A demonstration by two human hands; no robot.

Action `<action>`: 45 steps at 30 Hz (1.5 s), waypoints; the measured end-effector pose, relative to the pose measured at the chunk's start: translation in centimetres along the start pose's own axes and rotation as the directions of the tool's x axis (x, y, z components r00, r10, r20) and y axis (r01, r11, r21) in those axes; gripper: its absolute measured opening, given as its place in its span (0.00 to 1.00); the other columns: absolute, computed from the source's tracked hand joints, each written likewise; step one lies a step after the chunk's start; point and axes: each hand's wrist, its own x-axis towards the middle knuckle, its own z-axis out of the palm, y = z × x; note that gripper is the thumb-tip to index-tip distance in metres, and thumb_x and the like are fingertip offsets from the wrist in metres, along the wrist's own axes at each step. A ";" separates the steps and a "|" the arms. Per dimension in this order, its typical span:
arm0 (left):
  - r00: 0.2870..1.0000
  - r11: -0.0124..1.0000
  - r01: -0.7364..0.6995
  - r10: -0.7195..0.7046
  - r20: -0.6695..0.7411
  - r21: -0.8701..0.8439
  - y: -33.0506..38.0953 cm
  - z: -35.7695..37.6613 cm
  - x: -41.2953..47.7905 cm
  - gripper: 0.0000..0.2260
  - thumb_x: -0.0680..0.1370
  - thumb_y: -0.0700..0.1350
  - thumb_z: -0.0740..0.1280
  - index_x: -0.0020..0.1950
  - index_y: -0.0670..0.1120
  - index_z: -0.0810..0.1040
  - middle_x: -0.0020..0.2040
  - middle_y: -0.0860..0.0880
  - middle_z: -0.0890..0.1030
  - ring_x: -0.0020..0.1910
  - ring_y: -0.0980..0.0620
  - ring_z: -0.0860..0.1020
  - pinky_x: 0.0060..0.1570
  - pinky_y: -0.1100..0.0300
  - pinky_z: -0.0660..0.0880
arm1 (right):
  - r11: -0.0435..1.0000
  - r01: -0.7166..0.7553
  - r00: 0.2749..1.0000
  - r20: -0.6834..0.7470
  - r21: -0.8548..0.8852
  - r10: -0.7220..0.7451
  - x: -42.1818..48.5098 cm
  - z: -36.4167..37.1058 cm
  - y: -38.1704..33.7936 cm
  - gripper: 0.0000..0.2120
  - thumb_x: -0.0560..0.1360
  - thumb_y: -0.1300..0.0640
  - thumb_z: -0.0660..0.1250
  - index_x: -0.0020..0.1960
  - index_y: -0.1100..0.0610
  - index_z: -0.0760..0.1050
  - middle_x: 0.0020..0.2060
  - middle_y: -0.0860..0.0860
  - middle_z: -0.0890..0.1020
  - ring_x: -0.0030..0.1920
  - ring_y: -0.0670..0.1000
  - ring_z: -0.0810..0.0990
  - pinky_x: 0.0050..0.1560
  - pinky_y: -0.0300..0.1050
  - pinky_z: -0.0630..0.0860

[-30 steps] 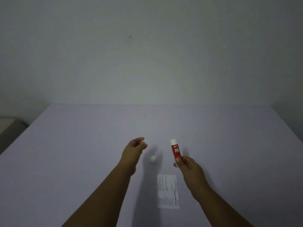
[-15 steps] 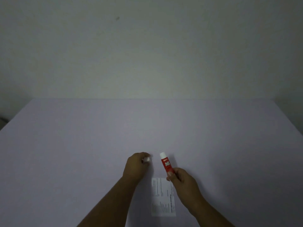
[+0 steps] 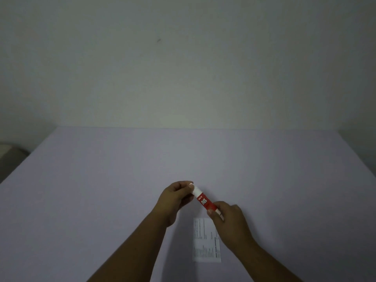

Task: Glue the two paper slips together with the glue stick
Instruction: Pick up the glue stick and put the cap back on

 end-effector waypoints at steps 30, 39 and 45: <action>0.944 0.765 -0.327 0.287 0.161 0.555 -1.0 3.1 3.2 0.06 0.72 0.42 0.73 0.48 0.49 0.81 0.44 0.55 0.82 0.42 0.60 0.80 0.40 0.74 0.74 | 0.999 0.030 0.993 0.112 0.037 -0.034 8.2 1.4 2.6 0.07 0.69 0.54 0.71 0.47 0.51 0.81 0.45 0.54 0.83 0.49 0.52 0.80 0.53 0.49 0.77; 0.930 0.704 -0.363 0.310 0.196 0.610 -2.6 2.2 3.9 0.06 0.73 0.44 0.71 0.49 0.53 0.78 0.48 0.57 0.80 0.47 0.62 0.78 0.45 0.73 0.74 | 0.999 0.049 0.995 0.088 0.019 -0.051 8.3 2.4 3.1 0.07 0.72 0.55 0.69 0.49 0.55 0.80 0.46 0.51 0.84 0.52 0.56 0.76 0.54 0.53 0.75; 0.931 0.700 -0.361 0.306 0.198 0.617 -2.8 2.0 3.9 0.08 0.74 0.44 0.71 0.51 0.51 0.78 0.50 0.56 0.80 0.48 0.58 0.78 0.48 0.70 0.76 | 0.999 0.019 0.998 0.067 0.038 -0.021 8.2 2.6 3.1 0.08 0.72 0.56 0.68 0.51 0.53 0.80 0.47 0.51 0.84 0.53 0.55 0.76 0.55 0.52 0.76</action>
